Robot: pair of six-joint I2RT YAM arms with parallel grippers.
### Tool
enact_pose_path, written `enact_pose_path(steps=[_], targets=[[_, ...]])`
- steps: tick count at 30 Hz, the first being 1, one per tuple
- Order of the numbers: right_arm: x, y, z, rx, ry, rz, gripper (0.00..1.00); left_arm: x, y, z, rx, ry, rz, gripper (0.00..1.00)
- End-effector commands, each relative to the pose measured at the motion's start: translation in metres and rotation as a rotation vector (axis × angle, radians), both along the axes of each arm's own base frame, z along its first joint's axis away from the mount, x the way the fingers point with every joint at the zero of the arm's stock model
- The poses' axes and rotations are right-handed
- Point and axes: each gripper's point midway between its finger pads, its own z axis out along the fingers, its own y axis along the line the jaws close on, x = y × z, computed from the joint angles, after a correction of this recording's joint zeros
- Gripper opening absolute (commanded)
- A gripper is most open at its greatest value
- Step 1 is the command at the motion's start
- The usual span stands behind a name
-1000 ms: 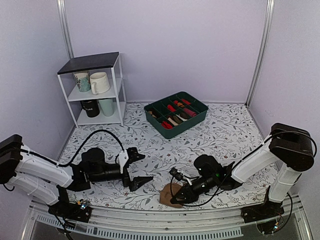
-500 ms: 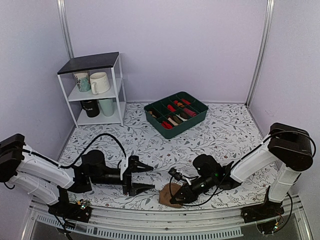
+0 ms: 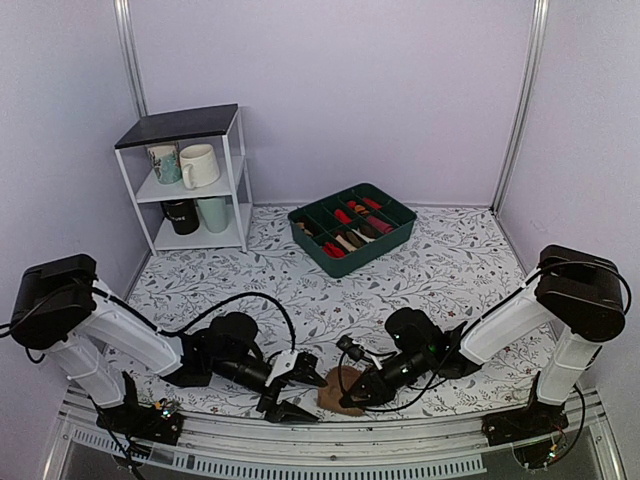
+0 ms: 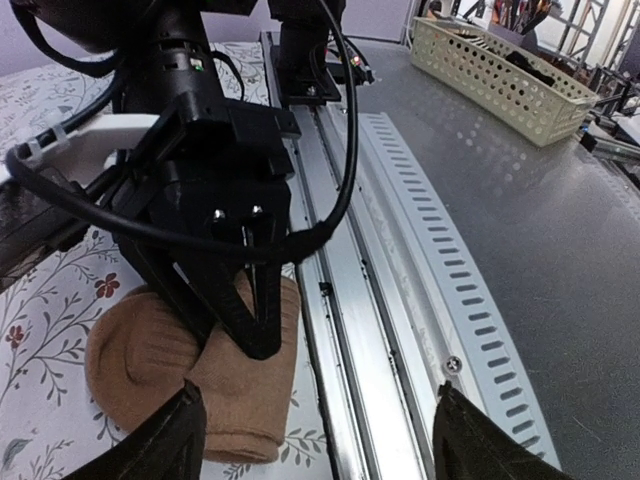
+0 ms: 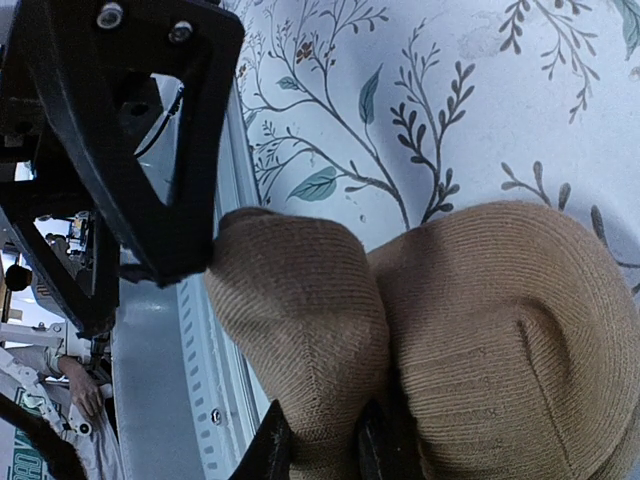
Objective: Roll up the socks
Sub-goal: Roll the sock at the center of the board.
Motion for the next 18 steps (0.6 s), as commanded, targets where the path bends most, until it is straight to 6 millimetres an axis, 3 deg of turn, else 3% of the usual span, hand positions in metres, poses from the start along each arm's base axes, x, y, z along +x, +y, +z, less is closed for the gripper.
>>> enact_pose_path(steps=[1,15,18], targets=[[-0.019,-0.056,-0.071,-0.336,0.102,-0.042,0.15,-0.006,-0.006,-0.012,0.056,-0.003,-0.052,0.79],[-0.019,-0.057,-0.071,-0.334,0.102,-0.038,0.15,0.011,-0.003,-0.05,0.223,0.032,0.058,0.8],[-0.019,-0.056,-0.071,-0.334,0.104,-0.037,0.15,0.014,-0.007,-0.056,0.25,0.031,0.059,0.86]])
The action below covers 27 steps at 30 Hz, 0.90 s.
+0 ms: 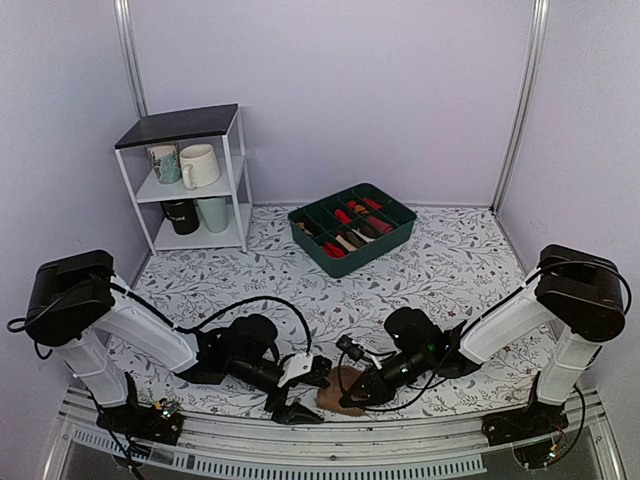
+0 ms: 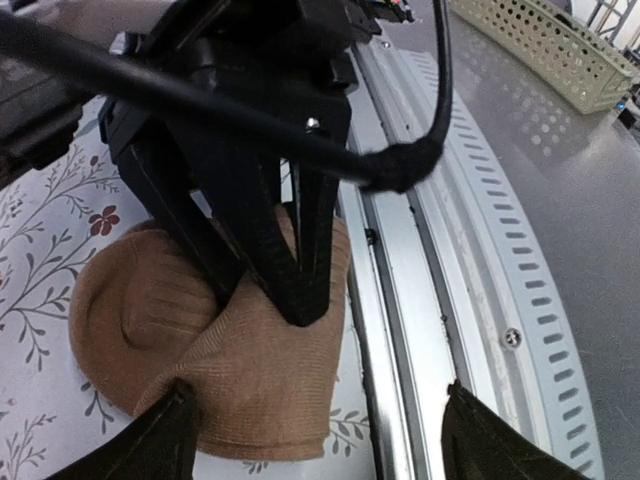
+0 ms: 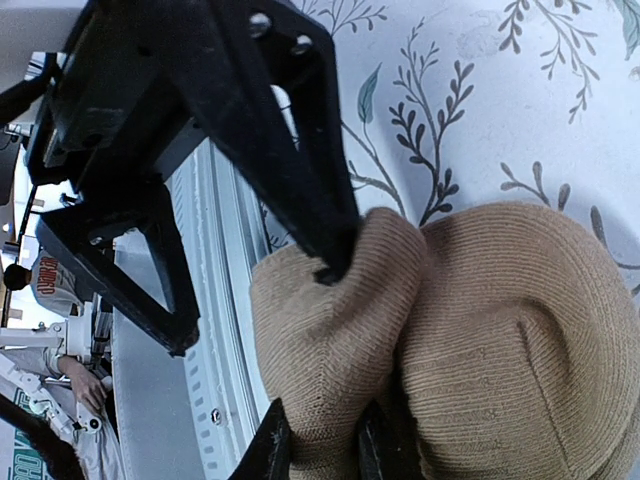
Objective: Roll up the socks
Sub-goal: Roll the sock at the center of the board.
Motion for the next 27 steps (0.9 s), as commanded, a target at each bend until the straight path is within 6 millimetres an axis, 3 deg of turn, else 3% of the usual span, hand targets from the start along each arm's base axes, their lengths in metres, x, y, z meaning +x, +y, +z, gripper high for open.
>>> enact_pose_path(steps=[1,10,15,18,27], targets=[[-0.019,-0.057,-0.071,-0.329,0.1,-0.039,0.15,0.003,-0.002,-0.018,0.081,0.011,0.018,0.88],[-0.024,-0.054,-0.066,-0.314,0.126,-0.019,0.15,0.003,-0.003,-0.026,0.11,0.021,0.017,0.88],[-0.027,-0.055,-0.066,-0.315,0.184,-0.009,0.15,0.002,-0.001,-0.032,0.131,0.031,0.016,0.78],[-0.029,-0.056,-0.068,-0.329,0.213,-0.012,0.15,0.001,-0.004,-0.036,0.14,0.041,0.01,0.63],[-0.026,-0.058,-0.07,-0.344,0.213,-0.017,0.16,0.002,-0.006,-0.045,0.189,0.097,0.024,0.0]])
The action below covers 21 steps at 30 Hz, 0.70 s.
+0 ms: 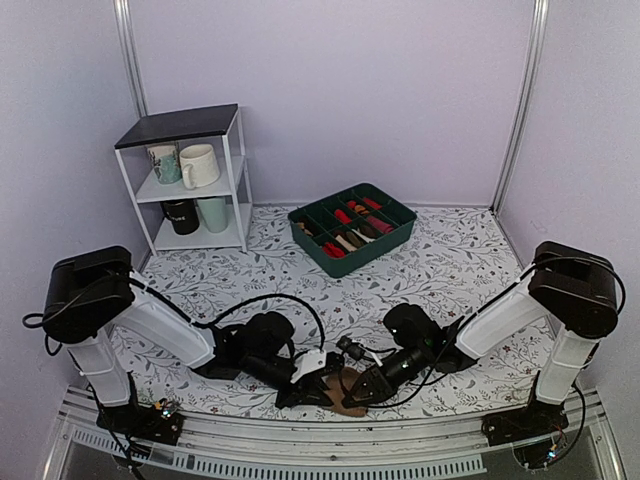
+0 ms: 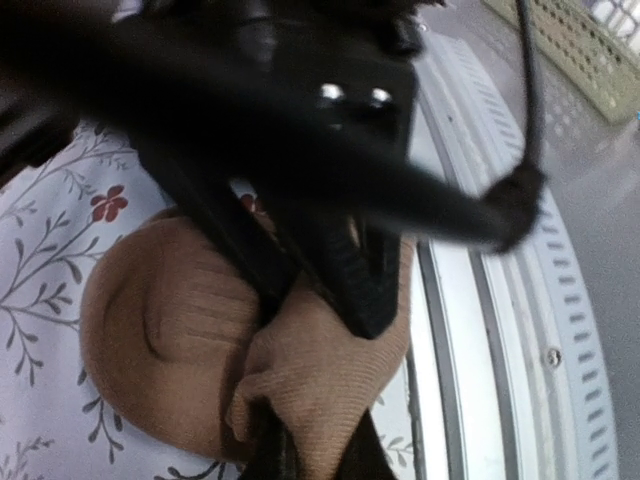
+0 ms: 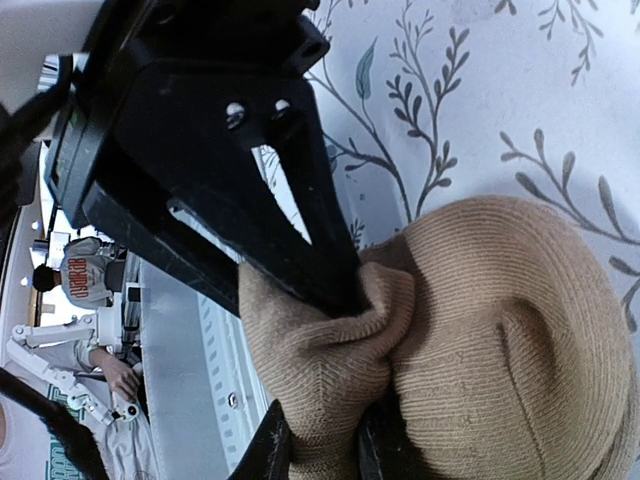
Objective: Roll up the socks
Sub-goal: Roll the sock at the center of the board.
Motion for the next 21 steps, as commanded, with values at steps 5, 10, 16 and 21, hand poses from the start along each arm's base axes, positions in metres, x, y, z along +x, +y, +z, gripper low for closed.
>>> enact_pose_path(steps=[5,10,16,21], targets=[[-0.008,-0.046,-0.057,-0.301,0.029,-0.066,0.16,-0.006,0.015,-0.024,0.124,0.142,0.034,0.0],[0.033,-0.039,-0.006,-0.184,-0.255,-0.182,0.28,-0.001,0.026,-0.029,0.18,0.306,0.102,0.0],[0.053,-0.052,0.055,-0.008,-0.667,-0.308,0.39,0.002,0.028,-0.035,0.257,0.452,0.137,0.0],[0.016,-0.041,0.051,-0.012,-0.893,-0.178,0.48,0.003,0.029,-0.039,0.298,0.505,0.168,0.0]])
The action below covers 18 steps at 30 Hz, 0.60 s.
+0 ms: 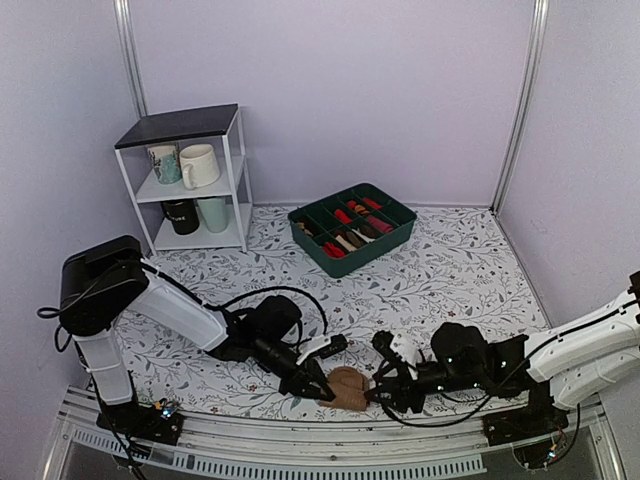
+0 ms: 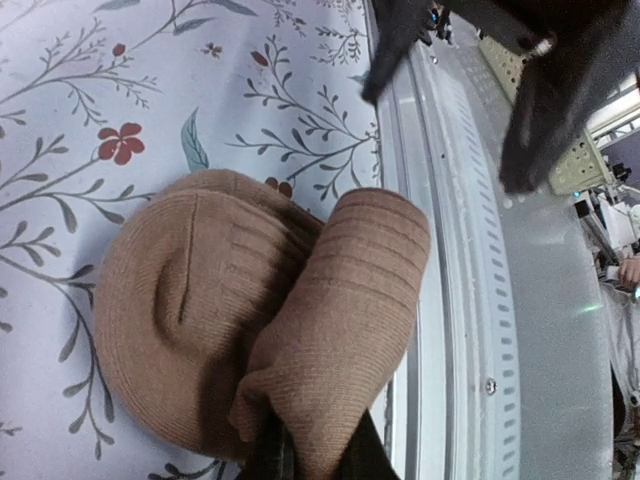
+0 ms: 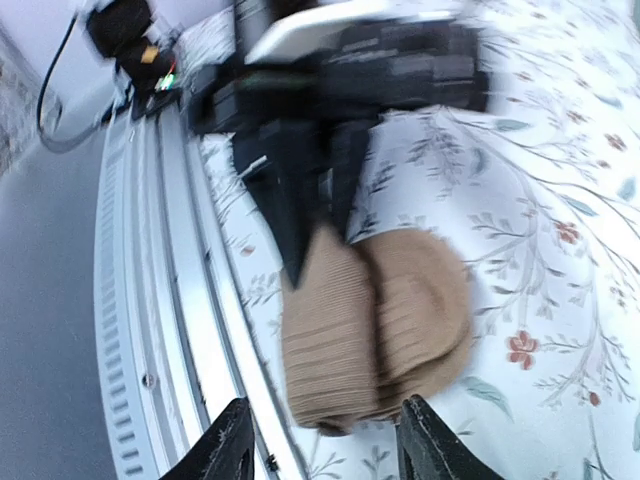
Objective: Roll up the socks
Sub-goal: Roll the sock at the center of the board.
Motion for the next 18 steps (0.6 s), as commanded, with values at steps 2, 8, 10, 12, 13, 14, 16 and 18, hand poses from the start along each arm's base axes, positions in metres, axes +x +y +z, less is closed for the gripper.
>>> enact_pose_path(steps=[2,8,10,12,13,14,16,18], targets=[[-0.01,0.009,-0.015,-0.126,-0.263,0.024,0.48,-0.011,0.028,-0.041,0.218,0.158,0.053,0.0],[-0.012,0.021,-0.03,-0.257,-0.436,-0.006,0.5,-0.011,0.03,-0.046,0.247,0.181,0.055,0.0],[-0.008,0.022,-0.029,-0.277,-0.489,-0.03,0.51,-0.012,0.03,-0.048,0.256,0.184,0.051,0.0],[-0.009,0.024,-0.027,-0.276,-0.509,-0.022,0.51,-0.012,0.031,-0.05,0.263,0.182,0.047,0.0],[-0.012,0.026,-0.025,-0.266,-0.512,-0.002,0.51,-0.012,0.031,-0.051,0.265,0.183,0.047,0.0],[-0.014,0.027,-0.025,-0.258,-0.508,0.011,0.51,-0.012,0.031,-0.051,0.266,0.182,0.044,0.0],[-0.02,0.03,-0.025,-0.249,-0.509,0.056,0.52,-0.013,0.031,-0.051,0.264,0.183,0.041,0.0],[-0.023,0.033,-0.029,-0.256,-0.512,0.085,0.52,-0.013,0.031,-0.05,0.26,0.183,0.039,0.0]])
